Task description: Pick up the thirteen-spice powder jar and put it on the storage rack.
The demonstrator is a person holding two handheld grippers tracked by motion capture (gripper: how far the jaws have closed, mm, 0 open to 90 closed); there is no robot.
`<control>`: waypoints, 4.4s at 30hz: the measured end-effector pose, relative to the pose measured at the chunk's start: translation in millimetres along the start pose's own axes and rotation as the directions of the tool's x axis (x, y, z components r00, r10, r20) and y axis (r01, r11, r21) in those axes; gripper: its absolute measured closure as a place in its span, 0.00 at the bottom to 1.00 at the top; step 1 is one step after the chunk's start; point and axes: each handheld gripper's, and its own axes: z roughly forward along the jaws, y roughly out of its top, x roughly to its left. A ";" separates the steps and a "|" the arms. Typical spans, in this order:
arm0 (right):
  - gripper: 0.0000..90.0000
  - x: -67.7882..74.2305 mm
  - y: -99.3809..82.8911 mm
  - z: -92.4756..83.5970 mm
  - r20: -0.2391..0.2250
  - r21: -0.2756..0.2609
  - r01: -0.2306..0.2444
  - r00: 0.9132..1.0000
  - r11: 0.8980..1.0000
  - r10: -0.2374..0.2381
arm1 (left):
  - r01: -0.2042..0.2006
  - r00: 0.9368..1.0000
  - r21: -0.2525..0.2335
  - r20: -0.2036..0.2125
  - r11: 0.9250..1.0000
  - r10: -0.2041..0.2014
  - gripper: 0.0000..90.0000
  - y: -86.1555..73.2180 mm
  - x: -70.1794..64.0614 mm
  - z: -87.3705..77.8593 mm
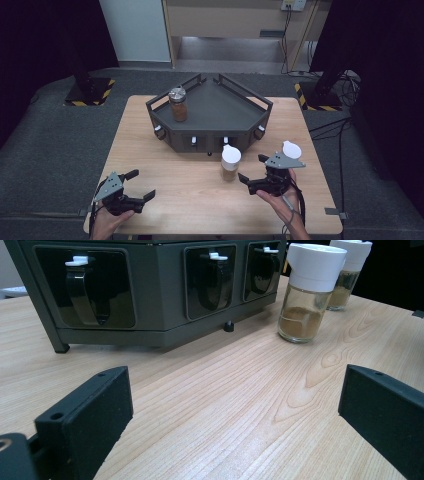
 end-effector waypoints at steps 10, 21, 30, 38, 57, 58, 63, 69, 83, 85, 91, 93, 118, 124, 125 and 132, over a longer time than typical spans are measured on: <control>0.03 -0.6 9.9 25.9 -0.020 0.020 0.003 1.000 1.000 -0.003 | 0.003 1.000 0.003 0.002 1.000 -0.003 0.00 0.4 0.3 0.0; 0.06 -3.9 5.3 50.0 -0.005 0.022 -0.024 1.000 0.999 0.024 | 0.000 1.000 0.008 0.001 1.000 0.000 0.00 1.1 -0.3 0.3; 0.10 -4.8 -5.3 64.7 0.007 -0.003 -0.046 0.999 0.999 0.046 | -0.010 1.000 0.016 0.003 1.000 0.010 0.00 2.5 -1.0 0.8; 0.17 0.3 -10.6 78.7 0.015 -0.010 -0.036 0.999 0.999 0.036 | -0.010 1.000 0.017 0.006 1.000 0.010 0.00 2.6 -0.7 0.9; 0.34 15.1 -8.1 76.7 0.061 -0.011 0.032 0.998 0.999 -0.031 | -0.011 1.000 0.023 0.005 1.000 0.011 0.00 3.1 -1.0 1.5; 0.34 15.9 -7.0 76.4 0.059 -0.009 0.037 0.998 0.999 -0.037 | -0.011 1.000 0.023 0.005 1.000 0.011 0.00 3.1 -1.0 1.5; 0.34 18.8 2.5 72.4 0.040 -0.008 0.050 0.998 0.999 -0.050 | -0.011 1.000 0.024 0.006 1.000 0.011 0.00 3.1 -0.8 1.4; 0.34 22.1 23.1 64.3 0.014 -0.005 0.068 0.998 0.998 -0.067 | -0.013 1.000 0.026 0.008 1.000 0.013 0.00 3.4 -0.9 1.9; 0.34 24.2 77.3 55.6 -0.027 0.008 0.062 0.998 0.998 -0.062 | -0.012 1.000 0.029 0.012 0.999 0.012 0.00 3.6 -0.2 2.3; 0.34 24.7 86.0 55.0 -0.026 0.010 0.068 0.997 0.998 -0.067 | -0.012 1.000 0.032 0.011 0.999 0.012 0.00 3.8 -0.5 2.6; 0.34 22.4 112.7 54.3 -0.022 0.004 0.066 0.998 0.998 -0.066 | -0.020 1.000 0.040 0.012 0.999 0.020 0.00 4.8 -1.2 3.3; 0.34 21.4 121.5 55.3 -0.018 0.003 0.066 0.998 0.998 -0.066 | -0.022 1.000 0.042 0.011 0.999 0.022 0.00 5.1 -1.5 3.6; 0.34 13.2 198.3 99.4 0.088 0.009 0.032 0.996 0.999 -0.033 | -0.009 1.000 0.036 0.009 0.999 0.009 0.00 4.3 -1.1 3.3; 0.34 10.8 204.8 122.4 0.128 0.014 0.015 0.992 1.000 -0.017 | -0.006 1.000 0.036 0.008 0.999 0.006 0.00 4.1 -0.8 3.1; 0.34 11.2 205.3 126.1 0.136 0.014 0.017 0.990 1.000 -0.018 | -0.008 1.000 0.037 0.009 0.999 0.007 0.00 4.3 -0.6 3.0; 0.34 13.3 209.0 148.3 0.177 0.014 0.013 0.984 1.000 -0.015 | -0.001 1.000 0.031 0.010 1.000 0.001 0.00 3.4 0.3 2.6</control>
